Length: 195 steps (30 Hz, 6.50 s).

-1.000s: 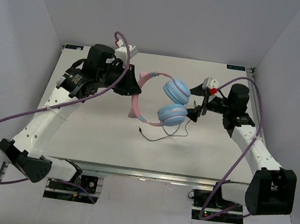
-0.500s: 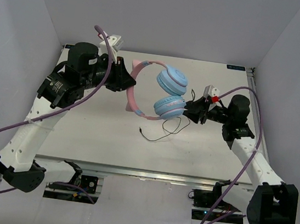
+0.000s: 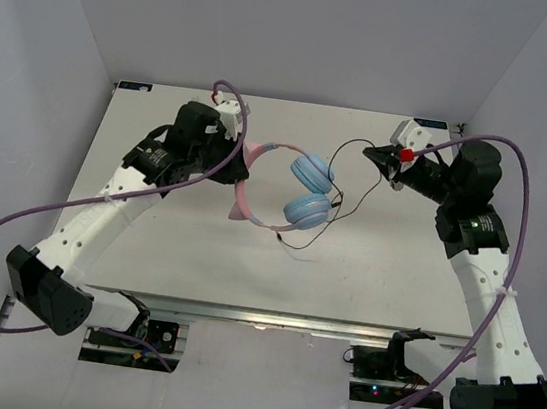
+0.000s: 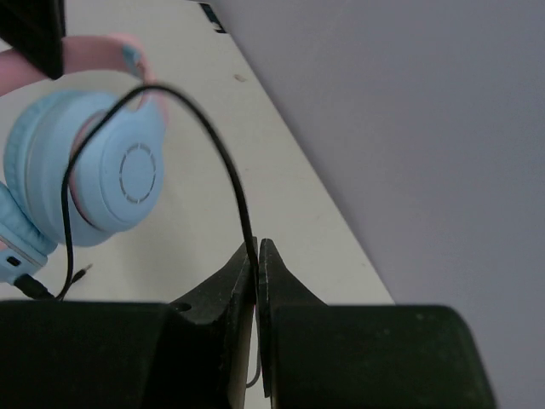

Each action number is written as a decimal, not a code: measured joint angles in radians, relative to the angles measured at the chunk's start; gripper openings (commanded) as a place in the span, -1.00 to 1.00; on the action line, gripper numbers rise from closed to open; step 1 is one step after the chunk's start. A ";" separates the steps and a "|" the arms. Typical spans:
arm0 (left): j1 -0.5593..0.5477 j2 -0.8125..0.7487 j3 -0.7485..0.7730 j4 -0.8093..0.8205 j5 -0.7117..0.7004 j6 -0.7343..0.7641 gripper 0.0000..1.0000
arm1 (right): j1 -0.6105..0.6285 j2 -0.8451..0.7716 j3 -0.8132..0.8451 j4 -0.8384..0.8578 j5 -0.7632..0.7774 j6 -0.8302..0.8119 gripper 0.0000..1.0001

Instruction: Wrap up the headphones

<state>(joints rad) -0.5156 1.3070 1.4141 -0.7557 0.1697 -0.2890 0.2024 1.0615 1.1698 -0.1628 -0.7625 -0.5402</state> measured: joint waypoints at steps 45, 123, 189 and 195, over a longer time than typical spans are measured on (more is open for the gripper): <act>-0.312 0.167 -0.048 0.171 0.081 0.160 -1.00 | 0.183 0.133 -0.056 -0.228 0.173 -0.356 -0.85; -0.239 0.200 0.285 0.326 -0.974 0.024 -1.00 | 0.220 -0.038 -0.226 0.016 -0.155 0.241 -0.85; -0.297 0.131 0.125 0.044 -0.051 0.180 -1.00 | -0.141 0.186 -0.251 0.073 -0.209 0.012 0.95; -0.297 0.129 0.195 0.009 -0.055 0.187 -1.00 | -0.143 0.252 -0.419 0.278 -0.339 0.151 0.80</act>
<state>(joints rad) -0.8127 1.4364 1.6089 -0.7466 0.1148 -0.1017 0.0598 1.3130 0.7504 0.1148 -1.1015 -0.3892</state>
